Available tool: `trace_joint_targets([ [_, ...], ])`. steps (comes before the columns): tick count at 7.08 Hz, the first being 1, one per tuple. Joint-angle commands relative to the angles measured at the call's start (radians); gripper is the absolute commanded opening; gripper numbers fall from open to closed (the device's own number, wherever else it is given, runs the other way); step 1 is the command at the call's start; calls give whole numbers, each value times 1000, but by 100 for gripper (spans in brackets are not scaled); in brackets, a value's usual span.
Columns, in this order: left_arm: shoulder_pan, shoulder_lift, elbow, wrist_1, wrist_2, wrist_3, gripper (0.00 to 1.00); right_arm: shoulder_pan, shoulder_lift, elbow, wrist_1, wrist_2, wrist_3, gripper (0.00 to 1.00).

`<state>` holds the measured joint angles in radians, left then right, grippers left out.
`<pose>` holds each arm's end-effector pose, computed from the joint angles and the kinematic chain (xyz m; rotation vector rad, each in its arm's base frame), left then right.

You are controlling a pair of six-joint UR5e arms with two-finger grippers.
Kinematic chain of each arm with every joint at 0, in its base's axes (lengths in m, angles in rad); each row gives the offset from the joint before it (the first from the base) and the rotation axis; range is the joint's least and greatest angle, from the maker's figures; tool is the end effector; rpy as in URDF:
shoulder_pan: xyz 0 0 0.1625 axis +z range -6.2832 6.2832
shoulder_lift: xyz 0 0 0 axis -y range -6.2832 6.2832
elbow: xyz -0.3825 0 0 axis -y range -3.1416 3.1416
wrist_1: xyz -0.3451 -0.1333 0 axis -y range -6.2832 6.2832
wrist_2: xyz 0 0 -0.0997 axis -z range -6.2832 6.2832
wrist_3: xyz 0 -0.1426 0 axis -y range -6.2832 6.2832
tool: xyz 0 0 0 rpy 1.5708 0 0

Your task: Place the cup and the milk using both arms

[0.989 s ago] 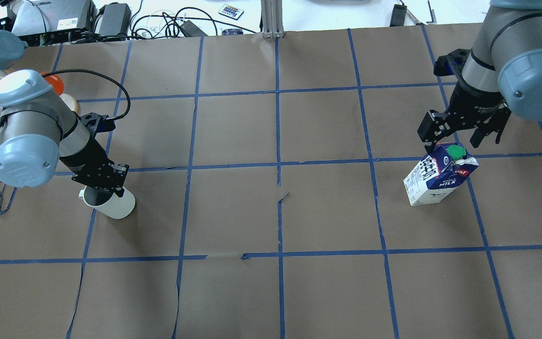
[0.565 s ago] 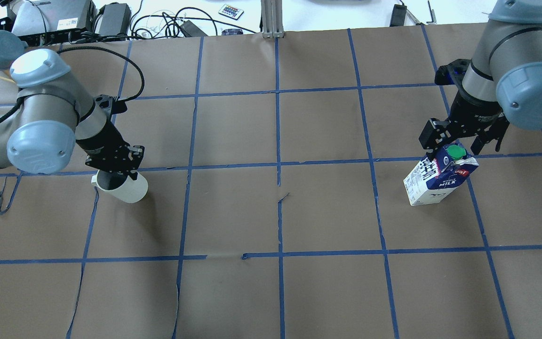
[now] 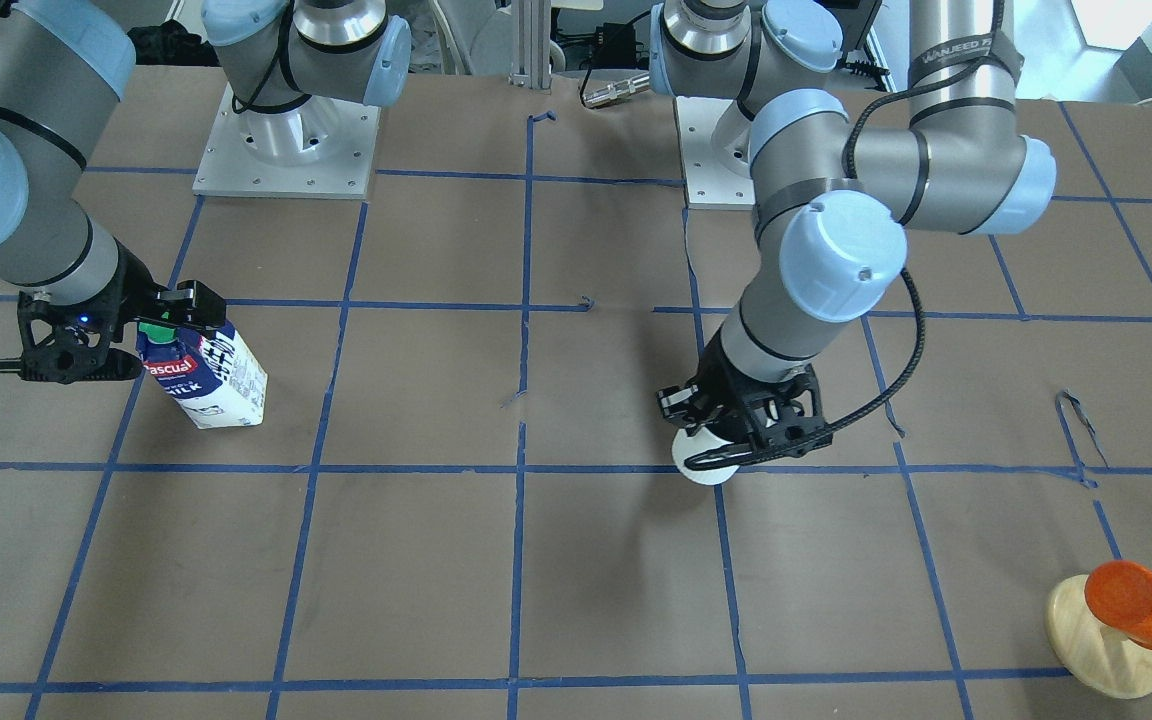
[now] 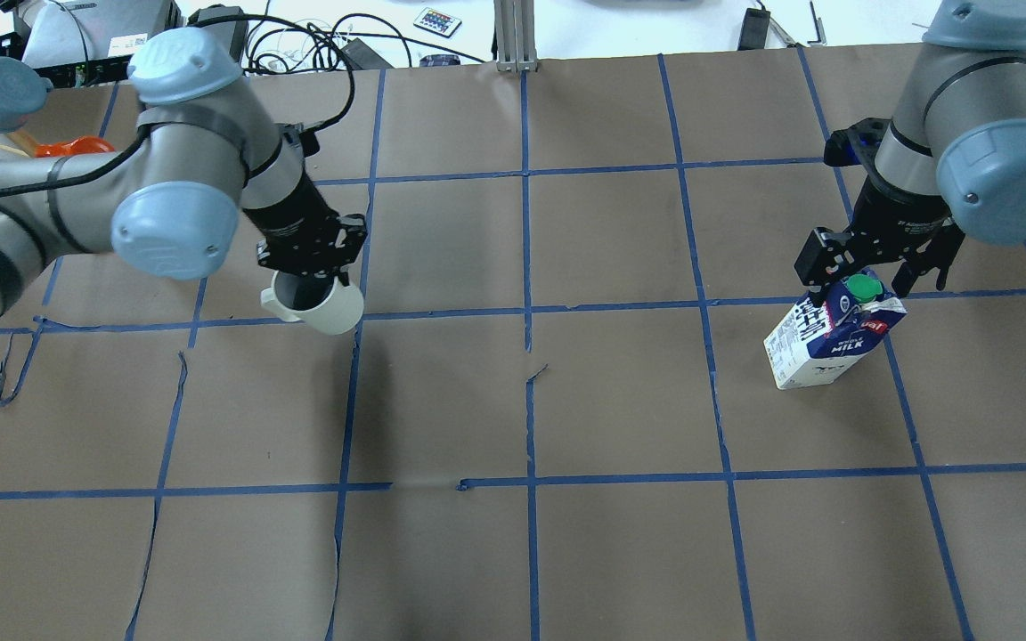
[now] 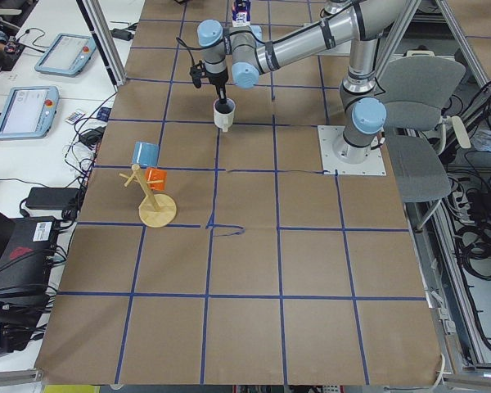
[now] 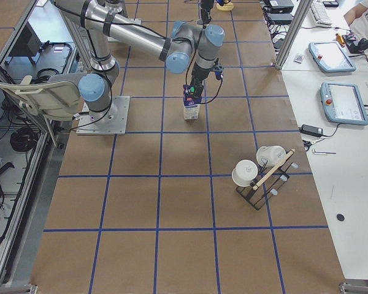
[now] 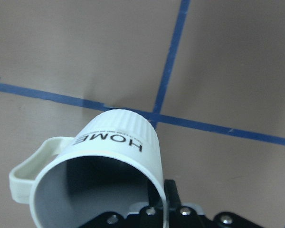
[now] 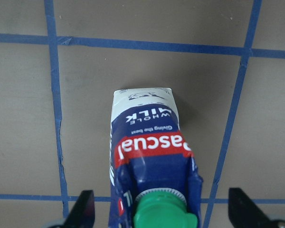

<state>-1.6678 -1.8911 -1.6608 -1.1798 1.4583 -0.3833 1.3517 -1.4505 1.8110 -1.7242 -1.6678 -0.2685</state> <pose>-0.2003 -0.5169 0.2443 0.4348 -3.0048 -0.0691 0.0216 -0.4527 0.2611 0.0916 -3.0770 -0.3465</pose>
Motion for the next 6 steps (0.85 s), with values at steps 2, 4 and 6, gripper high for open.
trace_joint_targets([
  [2,-157,-204,273,6,1,-247,0,-11,-1,-5,-2,13,6,80],
  [4,-211,-311,410,-4,5,-313,0,-11,-1,-10,0,14,5,55],
  [6,-237,-362,420,-8,7,-319,0,-11,-1,-10,2,14,0,29],
])
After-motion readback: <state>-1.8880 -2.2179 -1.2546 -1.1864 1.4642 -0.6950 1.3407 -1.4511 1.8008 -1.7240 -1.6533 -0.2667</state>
